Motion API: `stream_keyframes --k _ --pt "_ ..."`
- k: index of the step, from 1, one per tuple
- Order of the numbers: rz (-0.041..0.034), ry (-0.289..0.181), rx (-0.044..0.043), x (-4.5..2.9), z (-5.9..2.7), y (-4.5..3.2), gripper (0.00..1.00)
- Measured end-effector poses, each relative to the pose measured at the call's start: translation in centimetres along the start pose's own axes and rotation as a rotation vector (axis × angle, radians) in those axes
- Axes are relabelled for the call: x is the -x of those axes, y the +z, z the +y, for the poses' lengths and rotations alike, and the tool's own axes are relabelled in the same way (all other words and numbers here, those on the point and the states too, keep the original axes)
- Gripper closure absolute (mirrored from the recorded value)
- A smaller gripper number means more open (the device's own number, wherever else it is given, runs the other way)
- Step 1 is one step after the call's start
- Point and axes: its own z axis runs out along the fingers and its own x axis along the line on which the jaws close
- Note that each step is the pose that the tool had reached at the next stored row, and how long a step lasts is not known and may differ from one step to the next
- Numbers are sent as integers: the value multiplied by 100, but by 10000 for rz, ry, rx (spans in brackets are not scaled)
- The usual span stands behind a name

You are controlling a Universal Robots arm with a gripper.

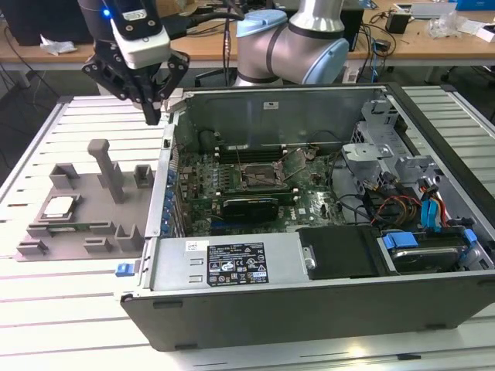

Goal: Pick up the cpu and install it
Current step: 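Reach for the cpu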

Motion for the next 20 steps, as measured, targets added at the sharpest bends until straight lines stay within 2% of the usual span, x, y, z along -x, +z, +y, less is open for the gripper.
stream_keyframes --k 4,7,16,20 --pt "-3 -1 0 -67 -5 -2 89" --pt "-6 0 1 -157 -12 -4 89" --pt "-8 -1 0 -297 -22 -8 89" --pt "-10 0 0 -385 -29 -10 89"
